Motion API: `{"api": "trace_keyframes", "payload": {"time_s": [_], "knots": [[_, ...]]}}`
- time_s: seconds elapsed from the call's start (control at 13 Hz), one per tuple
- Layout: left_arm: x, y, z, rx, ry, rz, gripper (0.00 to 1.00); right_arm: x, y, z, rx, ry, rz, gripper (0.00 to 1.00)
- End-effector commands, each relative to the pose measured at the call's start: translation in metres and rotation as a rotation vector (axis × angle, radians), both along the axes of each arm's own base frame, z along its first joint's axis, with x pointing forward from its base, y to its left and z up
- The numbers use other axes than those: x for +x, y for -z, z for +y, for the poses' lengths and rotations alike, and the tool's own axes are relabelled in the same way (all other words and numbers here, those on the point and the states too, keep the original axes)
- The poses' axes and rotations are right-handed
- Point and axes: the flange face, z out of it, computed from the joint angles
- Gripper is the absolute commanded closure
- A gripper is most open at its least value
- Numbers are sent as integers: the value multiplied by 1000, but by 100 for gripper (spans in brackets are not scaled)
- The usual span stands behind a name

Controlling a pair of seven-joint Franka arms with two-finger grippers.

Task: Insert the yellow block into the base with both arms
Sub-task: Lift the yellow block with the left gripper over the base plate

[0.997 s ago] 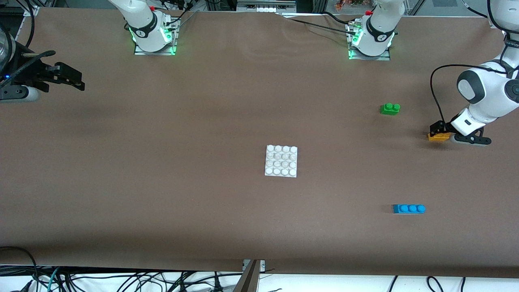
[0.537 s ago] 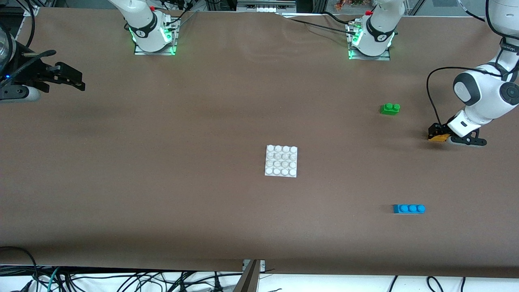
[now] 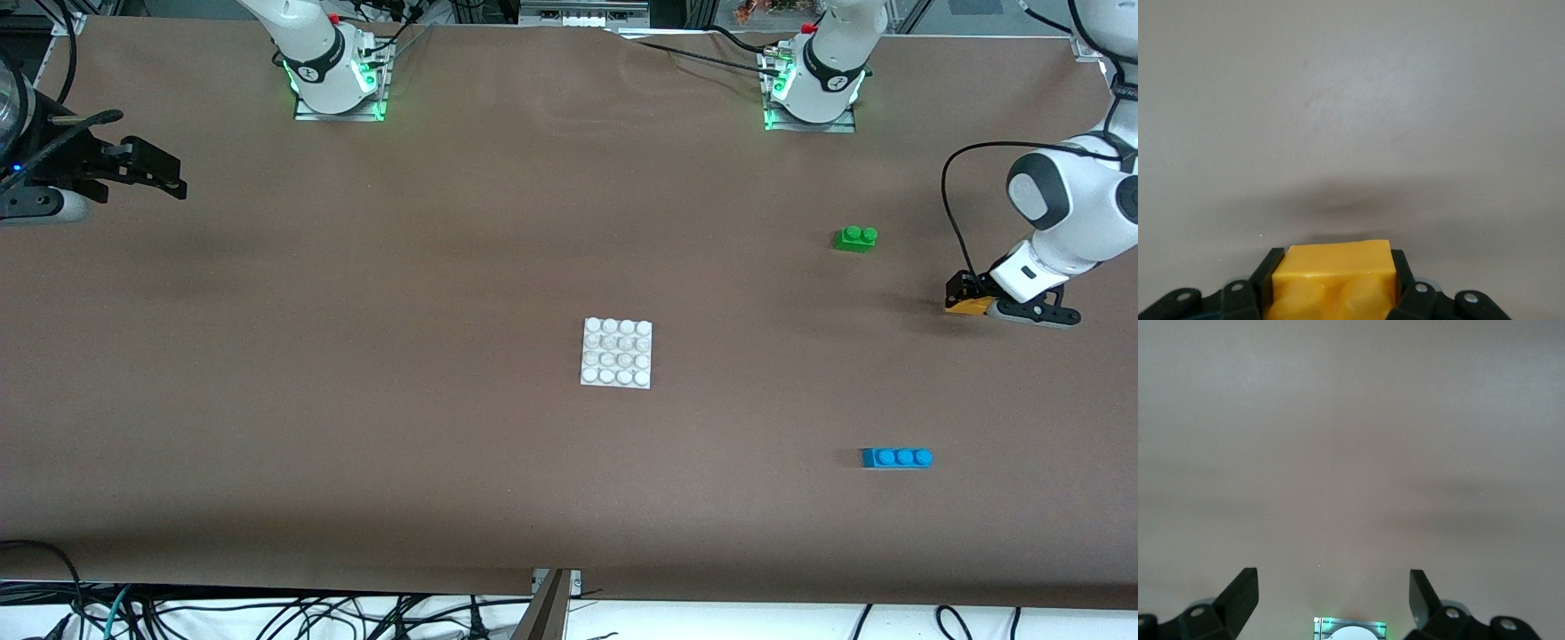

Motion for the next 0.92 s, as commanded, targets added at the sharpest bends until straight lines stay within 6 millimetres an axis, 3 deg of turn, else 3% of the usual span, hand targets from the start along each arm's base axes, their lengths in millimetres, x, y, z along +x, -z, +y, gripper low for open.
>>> {"api": "trace_keyframes", "payload": {"time_s": [0.0,0.23,0.38,0.54,0.69,0.84], "knots": [[19,-55,-17,-25,17,54,83,2,-6,1,-6,2,-9,0],[52,-114,-58,-55,11,155,83,2,-5,0,-4,3,-7,0],[66,-141,-90,-57,4,184,83,2,-6,0,-4,3,-9,0],[76,-163,-135,-51,-4,199,83,2,-6,0,-4,3,-9,0],[82,-183,-192,-51,3,193,83,2,-5,-2,-5,6,-7,0],[81,-190,-249,-52,-23,184,83,2,-5,-2,-5,6,-7,0]]}}
